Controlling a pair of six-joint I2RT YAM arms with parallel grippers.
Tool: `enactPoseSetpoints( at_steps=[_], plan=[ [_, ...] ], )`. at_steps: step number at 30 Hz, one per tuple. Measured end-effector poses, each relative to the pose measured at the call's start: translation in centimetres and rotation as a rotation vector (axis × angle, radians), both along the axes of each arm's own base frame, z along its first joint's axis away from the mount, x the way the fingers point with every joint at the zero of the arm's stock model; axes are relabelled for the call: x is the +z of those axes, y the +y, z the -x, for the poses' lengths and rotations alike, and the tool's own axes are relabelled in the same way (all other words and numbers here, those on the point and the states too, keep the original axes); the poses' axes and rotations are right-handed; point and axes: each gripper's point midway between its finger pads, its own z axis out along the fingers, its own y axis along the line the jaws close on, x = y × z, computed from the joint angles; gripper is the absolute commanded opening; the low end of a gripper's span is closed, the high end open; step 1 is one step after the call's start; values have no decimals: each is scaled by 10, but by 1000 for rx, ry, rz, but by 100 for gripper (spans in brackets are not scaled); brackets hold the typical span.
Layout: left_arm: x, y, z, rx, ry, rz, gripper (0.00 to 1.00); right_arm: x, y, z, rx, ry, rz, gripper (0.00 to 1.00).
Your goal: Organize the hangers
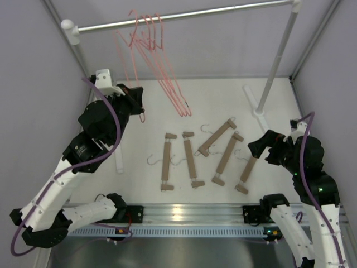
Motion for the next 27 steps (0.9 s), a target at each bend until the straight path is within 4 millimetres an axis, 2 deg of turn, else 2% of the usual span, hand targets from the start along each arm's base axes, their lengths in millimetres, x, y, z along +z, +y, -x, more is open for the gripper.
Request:
enactPoseSetpoints(
  at_steps=[11,18,22,25,26,27],
  plan=[
    [-5,-5,-9,-92,21,61,0,0,1,0,10,-3,6,100],
    [-23,-10,-12,-114,63,74,0,1,1,1,17,-9,9,100],
    [-26,-11,-9,-126,61,94,0,1,2,2,21,-10,7,100],
    [-25,-9,-6,-129,52,107,9,1,2,2,22,-13,7,99],
    [-25,-9,-5,-131,50,110,17,1,2,2,22,-13,7,100],
    [-25,-8,-3,-131,47,114,20,2,2,2,23,-14,6,100]
  ],
)
